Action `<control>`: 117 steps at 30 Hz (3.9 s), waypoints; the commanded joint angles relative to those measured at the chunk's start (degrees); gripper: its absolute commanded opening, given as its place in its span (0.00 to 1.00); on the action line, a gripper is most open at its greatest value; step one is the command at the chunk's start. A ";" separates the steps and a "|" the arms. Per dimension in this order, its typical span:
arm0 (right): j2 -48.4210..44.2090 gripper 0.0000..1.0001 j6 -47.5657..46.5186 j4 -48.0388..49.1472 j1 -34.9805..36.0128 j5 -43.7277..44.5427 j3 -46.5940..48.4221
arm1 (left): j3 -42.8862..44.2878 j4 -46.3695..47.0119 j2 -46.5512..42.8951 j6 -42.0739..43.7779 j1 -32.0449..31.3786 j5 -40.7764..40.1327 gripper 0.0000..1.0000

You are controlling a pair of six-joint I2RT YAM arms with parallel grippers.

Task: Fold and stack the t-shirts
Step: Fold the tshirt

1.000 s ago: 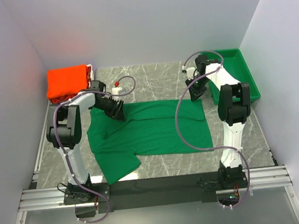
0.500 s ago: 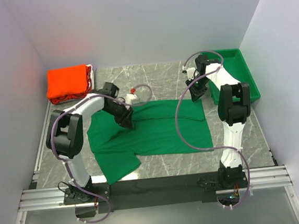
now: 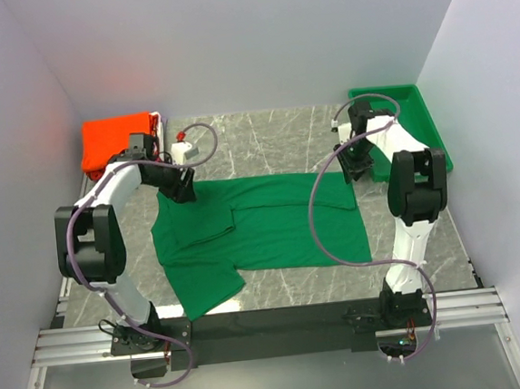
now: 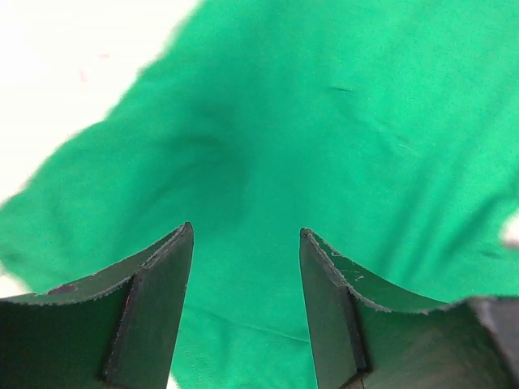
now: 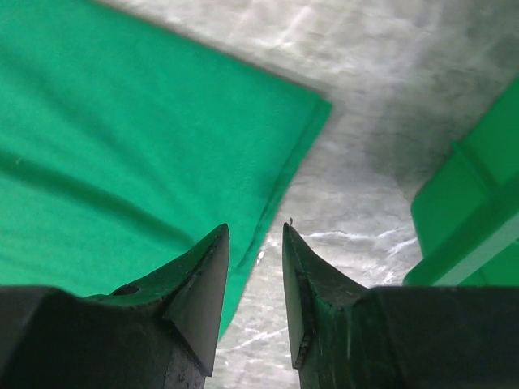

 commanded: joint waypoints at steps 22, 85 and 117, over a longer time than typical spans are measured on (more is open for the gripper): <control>5.82 0.00 5.26 8.28 -1.52 -0.96 4.42 | 6.13 13.45 12.18 -12.25 5.31 -18.76 0.54; 8.02 0.00 6.31 15.48 -1.61 2.12 12.26 | 12.11 10.90 19.13 -12.07 7.24 -22.19 0.41; 2.81 0.46 -3.01 6.18 5.86 0.01 6.61 | 6.66 12.22 8.66 -18.22 6.98 -12.43 0.45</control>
